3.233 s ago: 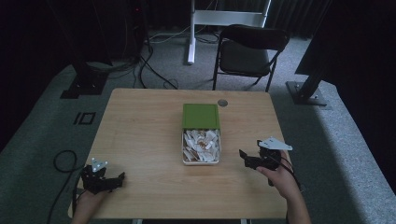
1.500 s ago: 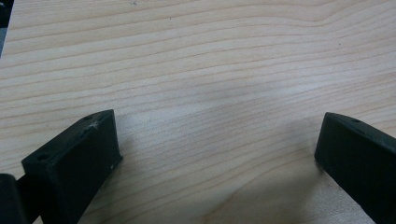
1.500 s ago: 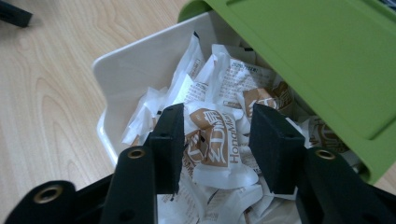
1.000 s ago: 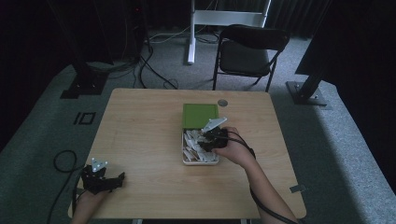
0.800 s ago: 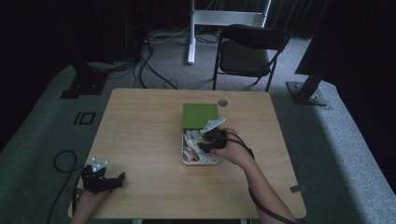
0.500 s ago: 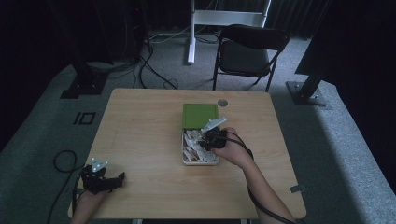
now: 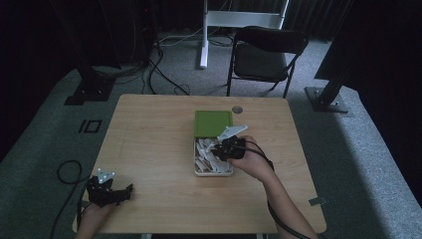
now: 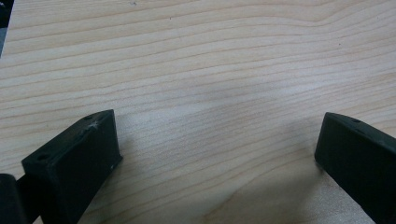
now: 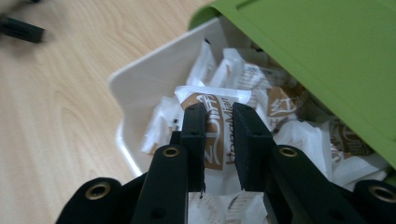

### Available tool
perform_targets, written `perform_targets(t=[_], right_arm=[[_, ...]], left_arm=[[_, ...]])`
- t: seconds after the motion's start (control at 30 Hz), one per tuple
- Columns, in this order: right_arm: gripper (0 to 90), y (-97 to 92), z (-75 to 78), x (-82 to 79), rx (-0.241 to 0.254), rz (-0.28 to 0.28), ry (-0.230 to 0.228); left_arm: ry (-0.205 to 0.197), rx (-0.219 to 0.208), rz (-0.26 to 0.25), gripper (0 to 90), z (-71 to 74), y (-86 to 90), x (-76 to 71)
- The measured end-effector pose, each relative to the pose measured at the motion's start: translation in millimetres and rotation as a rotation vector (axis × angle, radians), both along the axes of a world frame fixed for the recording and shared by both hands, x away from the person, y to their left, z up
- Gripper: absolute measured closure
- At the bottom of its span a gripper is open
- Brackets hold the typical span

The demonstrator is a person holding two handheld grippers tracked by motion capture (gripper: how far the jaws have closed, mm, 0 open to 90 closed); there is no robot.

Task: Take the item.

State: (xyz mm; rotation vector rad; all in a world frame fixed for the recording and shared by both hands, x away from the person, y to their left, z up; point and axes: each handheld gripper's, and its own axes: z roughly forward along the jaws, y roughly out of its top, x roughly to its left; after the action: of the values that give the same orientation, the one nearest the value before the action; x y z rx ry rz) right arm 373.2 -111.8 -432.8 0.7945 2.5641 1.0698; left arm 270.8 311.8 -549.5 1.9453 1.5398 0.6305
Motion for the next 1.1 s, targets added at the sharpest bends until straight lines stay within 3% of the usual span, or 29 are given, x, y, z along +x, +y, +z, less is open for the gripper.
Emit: perform_targets(t=[0.23, 0.5, 0.57, 0.77, 0.93, 1.1], right_arm=[[75.8, -4.2, 10.6, -5.4, 0.021, 0.020, -0.019], [75.6, -16.3, 25.8, -9.6, 0.096, 0.032, -0.084], [75.7, -19.9, 28.4, -9.4, 0.084, 0.010, -0.120], [75.7, -34.2, 37.2, -6.3, 0.108, -0.049, -0.157], [75.7, -46.8, 42.8, -2.8, 0.161, -0.142, -0.186], [75.6, -58.8, 40.8, 3.0, 0.166, -0.227, -0.205]], left_arm=[[-0.001, -0.001, 0.001, 0.7, -0.1, -0.1, 0.0], [-0.001, -0.002, 0.001, 0.7, -0.1, -0.1, 0.0], [-0.001, -0.001, 0.001, 0.7, -0.1, -0.1, 0.0], [-0.001, -0.001, 0.001, 0.7, 0.0, -0.1, 0.0], [-0.001, -0.004, 0.003, 0.7, -0.1, -0.3, 0.0], [0.000, -0.003, 0.002, 0.7, -0.1, -0.2, -0.1]])
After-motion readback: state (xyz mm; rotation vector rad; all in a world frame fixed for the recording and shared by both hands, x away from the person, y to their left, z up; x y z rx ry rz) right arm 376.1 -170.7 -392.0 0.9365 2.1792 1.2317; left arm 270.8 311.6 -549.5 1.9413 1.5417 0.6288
